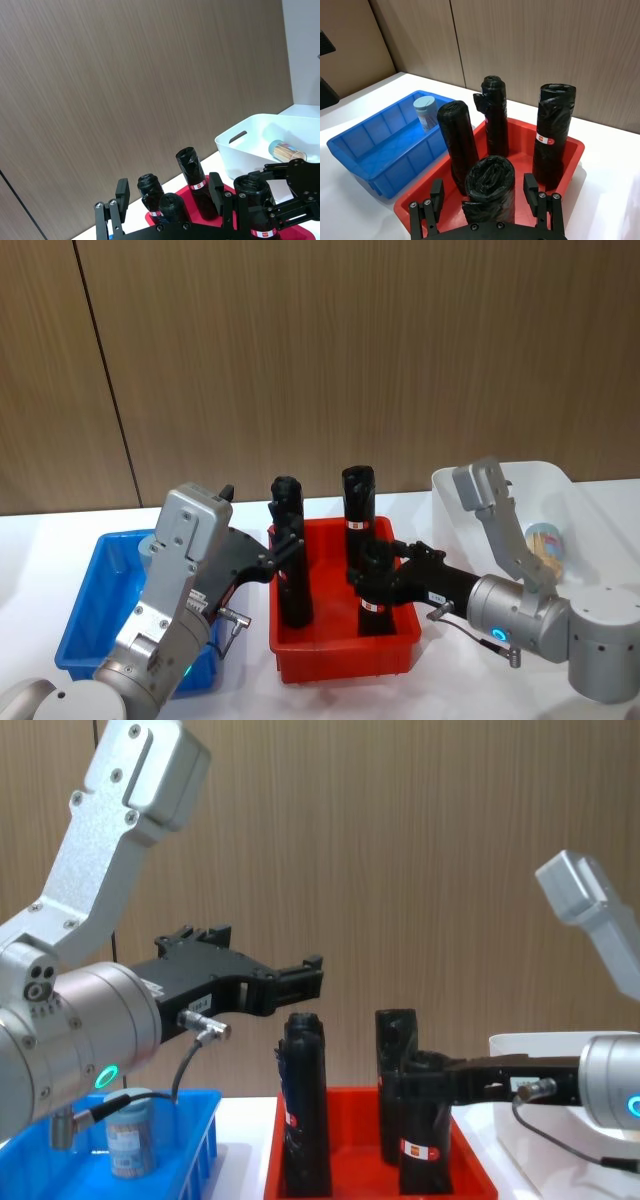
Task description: Pick the cotton swabs from the blue box and place them into the white box.
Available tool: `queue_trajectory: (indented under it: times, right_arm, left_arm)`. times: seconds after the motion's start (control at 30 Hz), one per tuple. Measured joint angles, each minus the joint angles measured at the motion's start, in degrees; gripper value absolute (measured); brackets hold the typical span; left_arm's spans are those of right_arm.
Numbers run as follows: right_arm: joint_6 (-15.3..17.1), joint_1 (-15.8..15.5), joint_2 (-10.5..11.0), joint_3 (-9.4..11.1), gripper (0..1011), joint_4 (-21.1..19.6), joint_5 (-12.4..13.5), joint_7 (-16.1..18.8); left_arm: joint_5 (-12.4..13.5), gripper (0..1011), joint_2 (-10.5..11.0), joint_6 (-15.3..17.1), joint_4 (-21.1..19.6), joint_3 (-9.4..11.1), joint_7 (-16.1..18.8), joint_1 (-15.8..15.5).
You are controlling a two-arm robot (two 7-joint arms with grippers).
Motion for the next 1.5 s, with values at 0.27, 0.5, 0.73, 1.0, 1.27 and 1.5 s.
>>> queue_trajectory:
  times: [0.27, 0.5, 0.73, 1.0, 1.27, 1.5]
  right_arm:
    - [0.0, 1.2, -0.9, -0.7, 937, 1.6, -0.8, -0.5]
    - [0.4, 1.7, -1.4, -1.1, 759, 2.0, -1.1, -0.9]
    - [1.0, 1.7, -1.4, -1.4, 534, 0.9, -1.0, -1.1]
    - [1.3, 0.9, -0.9, -1.3, 446, -1.8, -0.7, -1.7]
    - [1.5, 0.2, 0.1, -0.7, 393, -5.4, 0.2, -2.9]
    - [1.4, -0.2, 1.0, 0.3, 363, -8.1, 1.1, -4.2]
  left_arm:
    - [0.0, 1003, 0.0, 0.0, 0.0, 0.0, 0.0, 0.0]
    - [0.0, 1003, 0.0, 0.0, 0.0, 0.0, 0.0, 0.0]
    - [0.0, 1003, 0.0, 0.0, 0.0, 0.0, 0.0, 0.0]
    - [0.0, 1003, 0.0, 0.0, 0.0, 0.0, 0.0, 0.0]
    - [0.0, 1003, 0.0, 0.0, 0.0, 0.0, 0.0, 0.0]
    - [0.0, 1003, 0.0, 0.0, 0.0, 0.0, 0.0, 0.0]
